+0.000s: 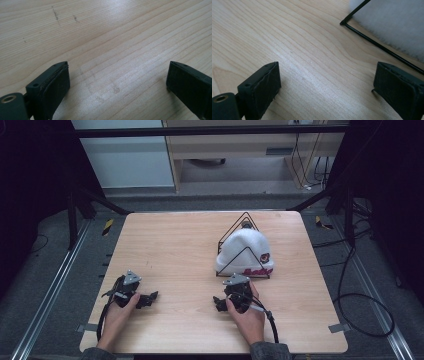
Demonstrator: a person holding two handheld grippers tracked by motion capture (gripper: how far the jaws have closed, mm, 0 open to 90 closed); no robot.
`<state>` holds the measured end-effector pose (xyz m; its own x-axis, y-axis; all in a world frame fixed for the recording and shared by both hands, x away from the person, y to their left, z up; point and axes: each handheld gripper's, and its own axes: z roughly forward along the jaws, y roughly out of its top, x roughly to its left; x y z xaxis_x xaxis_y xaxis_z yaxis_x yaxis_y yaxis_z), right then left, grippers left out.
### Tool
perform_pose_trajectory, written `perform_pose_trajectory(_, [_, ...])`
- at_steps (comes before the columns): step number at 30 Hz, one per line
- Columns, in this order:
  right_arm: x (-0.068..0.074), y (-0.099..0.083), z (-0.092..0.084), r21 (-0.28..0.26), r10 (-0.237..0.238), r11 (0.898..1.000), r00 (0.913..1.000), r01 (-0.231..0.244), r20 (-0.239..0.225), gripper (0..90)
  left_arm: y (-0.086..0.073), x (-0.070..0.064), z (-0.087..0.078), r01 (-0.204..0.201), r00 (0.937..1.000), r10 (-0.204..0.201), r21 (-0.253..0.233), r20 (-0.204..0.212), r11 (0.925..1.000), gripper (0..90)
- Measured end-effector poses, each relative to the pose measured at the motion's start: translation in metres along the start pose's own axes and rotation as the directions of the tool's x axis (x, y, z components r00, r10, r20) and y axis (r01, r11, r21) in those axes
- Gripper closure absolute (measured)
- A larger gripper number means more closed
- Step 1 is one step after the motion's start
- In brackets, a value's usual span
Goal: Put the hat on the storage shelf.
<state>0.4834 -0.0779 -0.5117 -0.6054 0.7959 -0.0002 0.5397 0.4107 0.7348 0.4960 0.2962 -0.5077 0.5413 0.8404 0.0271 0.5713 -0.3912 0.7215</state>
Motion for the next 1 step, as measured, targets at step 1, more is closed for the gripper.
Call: perform_pose_trajectory(1, [0.0000, 0.0000, 0.0000, 0.000, 0.000, 1.000, 1.0000, 0.000, 0.000, 7.4, 0.0000, 0.0000, 0.0000, 0.000, 1.0000, 0.000, 0.000, 0.000, 1.0000, 4.2])
